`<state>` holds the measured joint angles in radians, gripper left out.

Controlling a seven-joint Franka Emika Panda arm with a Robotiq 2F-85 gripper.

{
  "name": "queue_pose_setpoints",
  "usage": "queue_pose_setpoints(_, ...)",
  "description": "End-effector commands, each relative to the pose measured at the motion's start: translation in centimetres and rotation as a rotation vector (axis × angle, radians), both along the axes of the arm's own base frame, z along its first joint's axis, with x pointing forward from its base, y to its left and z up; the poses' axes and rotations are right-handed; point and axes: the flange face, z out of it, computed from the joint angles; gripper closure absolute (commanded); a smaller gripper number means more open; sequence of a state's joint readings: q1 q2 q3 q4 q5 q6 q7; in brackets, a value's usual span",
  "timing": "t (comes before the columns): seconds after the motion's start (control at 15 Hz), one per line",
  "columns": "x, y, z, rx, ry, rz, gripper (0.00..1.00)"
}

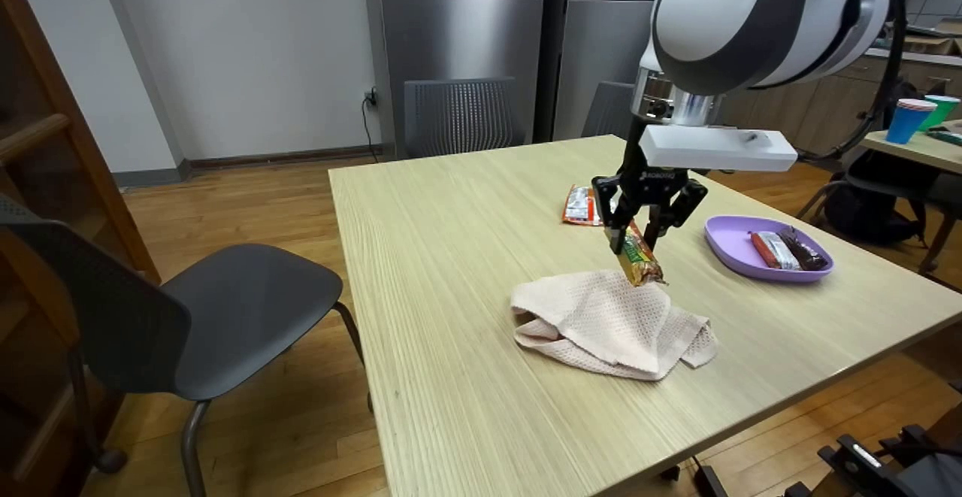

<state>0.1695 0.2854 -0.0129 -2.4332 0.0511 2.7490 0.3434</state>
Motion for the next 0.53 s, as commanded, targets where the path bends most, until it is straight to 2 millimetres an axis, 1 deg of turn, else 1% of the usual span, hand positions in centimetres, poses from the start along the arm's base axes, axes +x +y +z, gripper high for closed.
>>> queue_pose_setpoints(0.0,0.5,-3.5,0.7,0.001,-0.003,0.0,0.84)
queue_pose_setpoints(0.47,2.5,-11.3,0.6,-0.016,-0.017,-0.034,0.84)
